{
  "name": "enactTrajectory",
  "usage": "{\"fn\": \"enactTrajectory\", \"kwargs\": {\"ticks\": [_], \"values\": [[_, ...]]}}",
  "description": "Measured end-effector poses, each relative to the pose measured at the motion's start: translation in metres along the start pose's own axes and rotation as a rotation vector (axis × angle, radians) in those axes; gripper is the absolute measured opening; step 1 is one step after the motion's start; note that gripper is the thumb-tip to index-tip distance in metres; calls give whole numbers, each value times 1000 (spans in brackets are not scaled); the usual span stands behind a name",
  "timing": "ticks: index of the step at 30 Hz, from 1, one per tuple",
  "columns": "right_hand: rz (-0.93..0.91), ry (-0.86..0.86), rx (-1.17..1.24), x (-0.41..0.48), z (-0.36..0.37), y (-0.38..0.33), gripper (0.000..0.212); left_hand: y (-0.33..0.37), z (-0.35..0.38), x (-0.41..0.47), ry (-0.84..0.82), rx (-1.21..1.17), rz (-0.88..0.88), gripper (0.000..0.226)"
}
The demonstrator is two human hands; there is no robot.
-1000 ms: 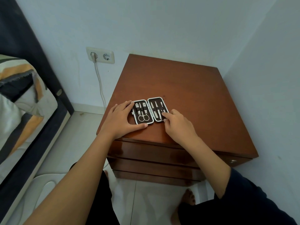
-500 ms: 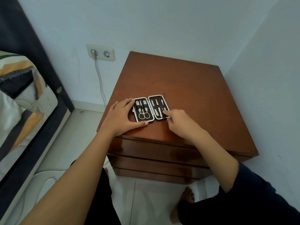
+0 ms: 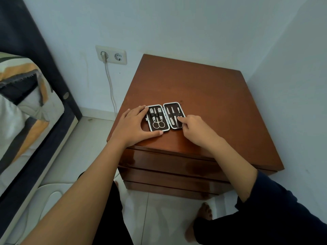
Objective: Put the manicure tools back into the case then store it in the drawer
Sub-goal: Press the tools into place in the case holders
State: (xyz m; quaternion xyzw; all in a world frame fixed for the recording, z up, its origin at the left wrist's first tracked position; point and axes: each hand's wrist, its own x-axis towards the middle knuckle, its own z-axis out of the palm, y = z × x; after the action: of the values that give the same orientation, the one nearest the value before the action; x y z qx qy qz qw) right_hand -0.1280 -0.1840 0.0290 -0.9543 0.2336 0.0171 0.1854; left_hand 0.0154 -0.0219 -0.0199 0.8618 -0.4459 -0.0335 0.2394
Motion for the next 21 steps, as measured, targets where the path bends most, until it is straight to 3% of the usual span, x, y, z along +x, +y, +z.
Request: {"fn": "enactTrajectory", "kwargs": {"ticks": [6,12,21], "values": [[-8,34,-53,-7,5,7,41,1,-1,0,5,-5,-3,107],[-70,267,-107,-24,11,12,34,1,-1,0,2,11,-1,106],[-21,254,-49,-23,20,13,38,2,-1,0,4,9,5,104]]}}
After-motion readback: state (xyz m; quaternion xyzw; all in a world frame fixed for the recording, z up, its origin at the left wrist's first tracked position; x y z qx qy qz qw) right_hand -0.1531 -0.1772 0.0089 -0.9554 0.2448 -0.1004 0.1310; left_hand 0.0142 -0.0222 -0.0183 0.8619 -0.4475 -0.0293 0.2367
